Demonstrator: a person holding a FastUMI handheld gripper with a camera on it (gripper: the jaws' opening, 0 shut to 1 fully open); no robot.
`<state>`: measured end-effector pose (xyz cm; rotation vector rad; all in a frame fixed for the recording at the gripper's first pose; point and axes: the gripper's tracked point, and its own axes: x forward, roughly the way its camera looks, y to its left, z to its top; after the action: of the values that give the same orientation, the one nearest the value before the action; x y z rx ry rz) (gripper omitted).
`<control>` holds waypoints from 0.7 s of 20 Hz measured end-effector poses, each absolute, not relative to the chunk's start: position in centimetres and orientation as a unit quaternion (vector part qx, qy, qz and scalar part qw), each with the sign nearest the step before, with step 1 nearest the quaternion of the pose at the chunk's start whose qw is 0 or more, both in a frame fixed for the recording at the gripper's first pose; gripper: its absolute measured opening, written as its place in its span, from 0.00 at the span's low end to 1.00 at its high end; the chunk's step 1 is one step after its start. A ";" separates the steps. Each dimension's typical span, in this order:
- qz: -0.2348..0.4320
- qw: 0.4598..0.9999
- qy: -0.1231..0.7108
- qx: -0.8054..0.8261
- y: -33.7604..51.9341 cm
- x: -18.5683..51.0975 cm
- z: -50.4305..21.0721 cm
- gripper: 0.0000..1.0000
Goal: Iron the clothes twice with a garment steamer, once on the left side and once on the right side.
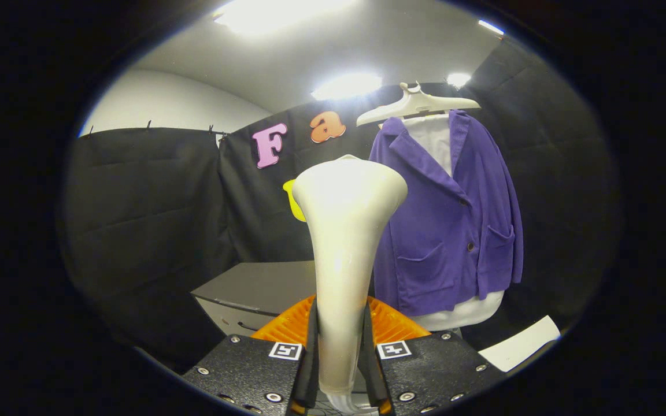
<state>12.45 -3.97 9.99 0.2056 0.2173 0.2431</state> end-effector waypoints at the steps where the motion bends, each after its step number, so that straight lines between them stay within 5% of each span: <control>1: 0.118 0.983 0.100 0.101 -4.4 13.3 10.8 0.33; 14: 0.078 0.989 0.043 0.114 -8.8 24.3 17.9 0.33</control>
<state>24.26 -8.78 17.89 0.2293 0.0863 0.1560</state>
